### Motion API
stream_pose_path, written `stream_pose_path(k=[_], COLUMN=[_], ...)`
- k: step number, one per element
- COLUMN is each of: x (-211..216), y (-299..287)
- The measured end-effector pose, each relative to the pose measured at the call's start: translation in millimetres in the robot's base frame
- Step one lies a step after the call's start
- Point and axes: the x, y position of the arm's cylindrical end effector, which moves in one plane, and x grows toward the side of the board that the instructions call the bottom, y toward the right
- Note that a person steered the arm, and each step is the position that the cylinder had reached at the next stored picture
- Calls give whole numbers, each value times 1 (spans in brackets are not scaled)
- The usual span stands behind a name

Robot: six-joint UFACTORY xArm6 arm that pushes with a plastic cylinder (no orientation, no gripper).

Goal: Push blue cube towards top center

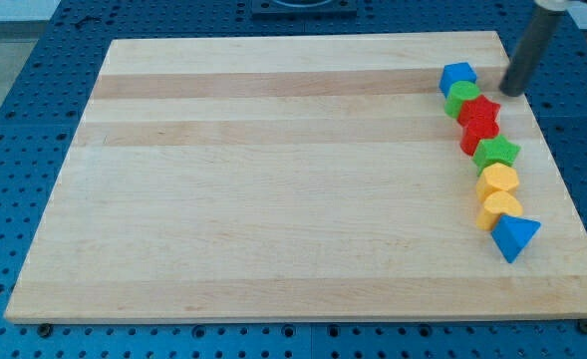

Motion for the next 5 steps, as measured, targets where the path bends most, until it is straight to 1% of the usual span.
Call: stream_pose_path(k=[1,5], x=[-9,-12], y=[-35,-200])
